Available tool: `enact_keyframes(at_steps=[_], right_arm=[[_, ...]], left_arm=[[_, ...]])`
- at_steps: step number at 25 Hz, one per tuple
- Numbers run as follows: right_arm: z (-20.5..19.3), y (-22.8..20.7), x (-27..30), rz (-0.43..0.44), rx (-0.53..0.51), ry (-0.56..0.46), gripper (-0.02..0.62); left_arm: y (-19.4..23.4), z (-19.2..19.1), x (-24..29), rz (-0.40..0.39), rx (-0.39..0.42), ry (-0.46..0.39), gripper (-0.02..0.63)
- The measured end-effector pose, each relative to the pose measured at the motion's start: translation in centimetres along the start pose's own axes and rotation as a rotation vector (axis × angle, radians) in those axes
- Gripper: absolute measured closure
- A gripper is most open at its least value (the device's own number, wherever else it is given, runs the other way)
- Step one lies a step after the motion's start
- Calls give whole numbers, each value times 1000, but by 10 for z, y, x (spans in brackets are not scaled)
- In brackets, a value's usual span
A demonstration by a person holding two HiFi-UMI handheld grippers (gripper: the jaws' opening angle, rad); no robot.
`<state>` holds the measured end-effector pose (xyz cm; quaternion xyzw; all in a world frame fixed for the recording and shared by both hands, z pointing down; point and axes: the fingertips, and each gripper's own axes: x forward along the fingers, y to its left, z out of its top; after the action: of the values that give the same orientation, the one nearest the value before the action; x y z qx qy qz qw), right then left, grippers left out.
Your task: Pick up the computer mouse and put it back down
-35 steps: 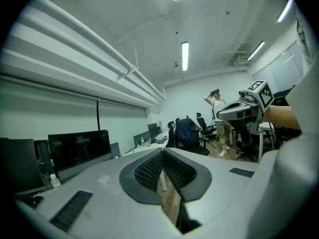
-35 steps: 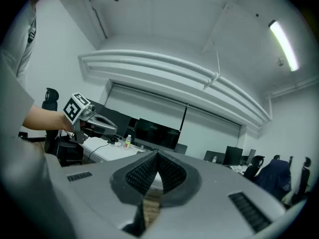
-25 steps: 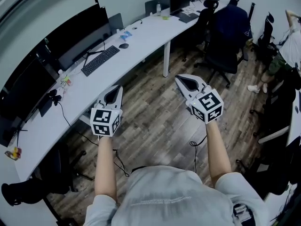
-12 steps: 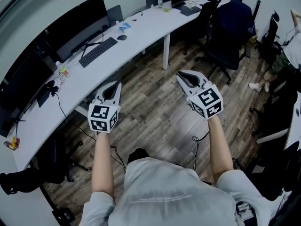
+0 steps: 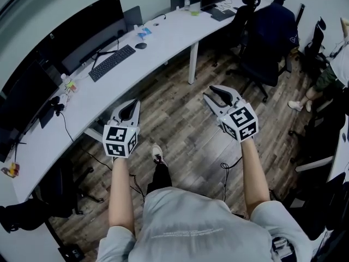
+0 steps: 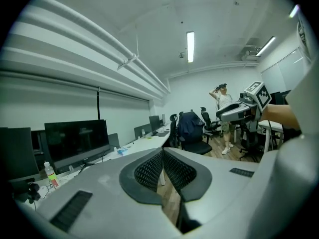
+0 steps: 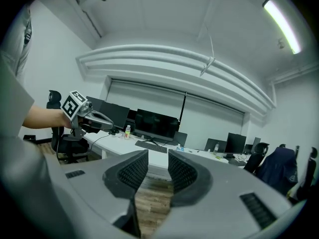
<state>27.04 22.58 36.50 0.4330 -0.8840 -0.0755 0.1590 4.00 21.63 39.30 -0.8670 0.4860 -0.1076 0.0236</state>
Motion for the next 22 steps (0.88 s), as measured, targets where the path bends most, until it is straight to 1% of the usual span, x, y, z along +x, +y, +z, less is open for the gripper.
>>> enact_keyframes(at_steps=[3, 6, 12, 17, 22], right_arm=[[0, -8, 32, 2, -5, 9, 469], [4, -20, 78, 8, -23, 19, 464], [22, -53, 187, 28, -32, 25, 451], [43, -73, 281, 47, -38, 43, 443], [55, -90, 365, 64, -46, 78, 434]], left_arm=[[27, -6, 19, 10, 6, 2, 592], [66, -13, 47, 24, 10, -3, 592], [158, -22, 115, 40, -4, 6, 592], [236, -24, 161, 46, -25, 11, 592], [299, -34, 204, 53, -55, 20, 592]])
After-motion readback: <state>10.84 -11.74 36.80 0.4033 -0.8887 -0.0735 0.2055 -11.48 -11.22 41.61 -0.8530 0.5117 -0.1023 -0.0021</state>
